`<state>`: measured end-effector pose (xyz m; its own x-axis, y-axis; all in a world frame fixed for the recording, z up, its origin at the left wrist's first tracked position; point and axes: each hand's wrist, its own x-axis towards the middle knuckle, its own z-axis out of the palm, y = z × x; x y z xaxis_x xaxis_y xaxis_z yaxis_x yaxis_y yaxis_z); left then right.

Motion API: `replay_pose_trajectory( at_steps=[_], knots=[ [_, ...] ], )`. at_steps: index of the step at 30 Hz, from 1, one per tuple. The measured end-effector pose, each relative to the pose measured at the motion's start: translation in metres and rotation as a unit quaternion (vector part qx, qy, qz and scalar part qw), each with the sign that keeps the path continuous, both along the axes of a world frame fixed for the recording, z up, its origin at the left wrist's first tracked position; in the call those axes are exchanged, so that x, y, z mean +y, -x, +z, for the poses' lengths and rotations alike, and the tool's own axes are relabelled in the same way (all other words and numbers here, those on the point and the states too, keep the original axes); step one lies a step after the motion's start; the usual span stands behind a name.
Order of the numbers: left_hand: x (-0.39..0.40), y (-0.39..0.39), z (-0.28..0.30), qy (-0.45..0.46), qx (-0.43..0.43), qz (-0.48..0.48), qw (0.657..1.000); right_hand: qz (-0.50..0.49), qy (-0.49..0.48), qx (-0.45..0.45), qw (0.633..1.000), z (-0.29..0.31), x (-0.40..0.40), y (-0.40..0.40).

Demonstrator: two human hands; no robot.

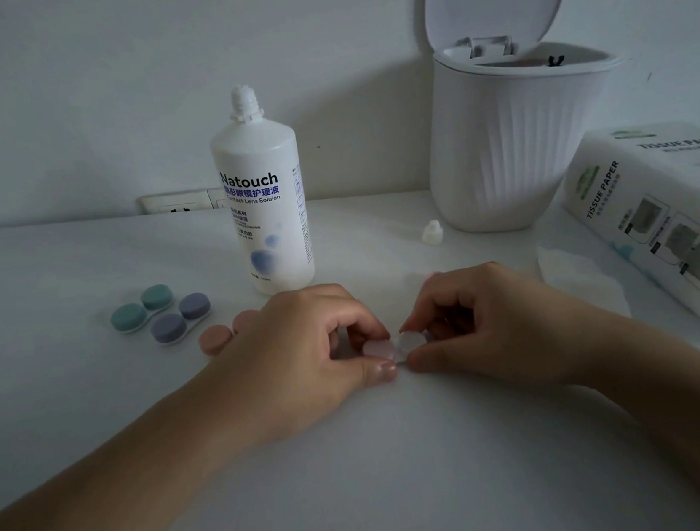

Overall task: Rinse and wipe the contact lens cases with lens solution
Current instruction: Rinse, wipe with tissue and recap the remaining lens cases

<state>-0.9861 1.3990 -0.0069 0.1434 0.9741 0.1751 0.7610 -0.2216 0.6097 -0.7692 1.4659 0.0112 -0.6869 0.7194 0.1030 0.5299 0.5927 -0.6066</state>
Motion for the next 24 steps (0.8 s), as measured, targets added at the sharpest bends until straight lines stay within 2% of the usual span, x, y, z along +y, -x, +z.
replay_pose_trajectory(
  at_steps=[10,15,20,24],
  knots=[
    [-0.009,-0.012,-0.002,-0.062,0.044,0.056,0.996,-0.002,0.001,0.014,1.0,-0.002,-0.001,0.001],
    [-0.007,-0.008,-0.005,-0.049,0.012,0.057,0.997,-0.004,0.007,0.019,1.0,-0.004,-0.001,0.001],
    [-0.007,-0.008,-0.003,-0.055,0.021,0.068,0.996,-0.004,0.01,0.011,1.0,-0.002,-0.001,0.001],
    [-0.013,-0.006,-0.001,-0.02,0.016,0.07,0.997,-0.004,0.018,0.008,1.0,-0.001,0.0,0.0]
  ],
)
